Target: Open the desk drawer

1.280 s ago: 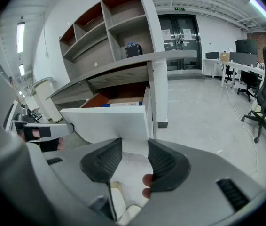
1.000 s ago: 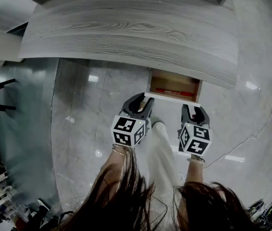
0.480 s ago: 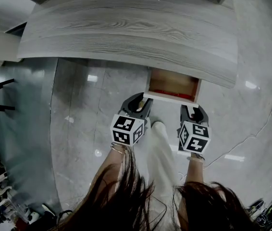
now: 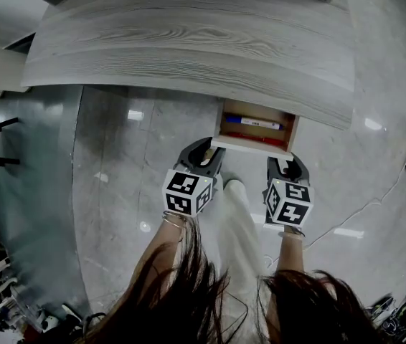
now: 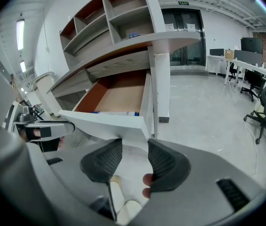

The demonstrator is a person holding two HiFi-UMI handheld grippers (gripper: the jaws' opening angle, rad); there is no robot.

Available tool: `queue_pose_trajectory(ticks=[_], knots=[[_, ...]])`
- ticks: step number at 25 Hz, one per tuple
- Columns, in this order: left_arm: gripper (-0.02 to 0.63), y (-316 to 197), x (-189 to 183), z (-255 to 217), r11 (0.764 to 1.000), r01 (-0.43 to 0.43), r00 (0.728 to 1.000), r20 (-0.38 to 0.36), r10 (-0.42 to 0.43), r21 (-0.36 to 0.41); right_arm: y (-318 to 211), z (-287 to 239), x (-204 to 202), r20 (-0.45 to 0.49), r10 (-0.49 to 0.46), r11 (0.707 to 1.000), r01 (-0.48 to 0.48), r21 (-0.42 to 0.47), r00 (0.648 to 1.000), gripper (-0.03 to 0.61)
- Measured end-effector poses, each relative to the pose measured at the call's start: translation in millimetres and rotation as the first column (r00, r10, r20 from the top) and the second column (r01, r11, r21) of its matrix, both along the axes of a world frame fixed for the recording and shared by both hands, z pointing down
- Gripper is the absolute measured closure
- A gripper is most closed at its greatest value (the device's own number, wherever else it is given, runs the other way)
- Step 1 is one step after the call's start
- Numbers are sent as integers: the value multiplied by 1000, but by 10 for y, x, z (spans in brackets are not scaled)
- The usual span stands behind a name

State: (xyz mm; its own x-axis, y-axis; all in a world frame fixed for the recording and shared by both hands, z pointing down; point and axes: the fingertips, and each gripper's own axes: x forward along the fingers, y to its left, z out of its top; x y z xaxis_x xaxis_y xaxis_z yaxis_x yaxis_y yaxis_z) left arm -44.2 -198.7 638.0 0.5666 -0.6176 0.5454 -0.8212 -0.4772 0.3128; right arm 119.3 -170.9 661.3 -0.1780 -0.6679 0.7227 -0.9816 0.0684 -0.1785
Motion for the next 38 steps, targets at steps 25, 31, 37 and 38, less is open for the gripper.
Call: queue_pose_trajectory(ticks=[25,31,37,38], knots=[[495,5,2,171,1000,-26,999,20,27,-16,-10,165,7,-9,-25,999,25,-23,1000,399],[495,8,-3,174,999,-32,999,34,33,-26,4,167,9,-10,-34,999,34,-29,999,399],[495,72,-11,241,997,-38,998,47,41,-63,86,215,-15,-2,-47,997,46,-58,999,399],[495,93,-10,248,997,-39,998,47,42,-68,114,228,-29,-1,-52,997,52,-65,999,399]])
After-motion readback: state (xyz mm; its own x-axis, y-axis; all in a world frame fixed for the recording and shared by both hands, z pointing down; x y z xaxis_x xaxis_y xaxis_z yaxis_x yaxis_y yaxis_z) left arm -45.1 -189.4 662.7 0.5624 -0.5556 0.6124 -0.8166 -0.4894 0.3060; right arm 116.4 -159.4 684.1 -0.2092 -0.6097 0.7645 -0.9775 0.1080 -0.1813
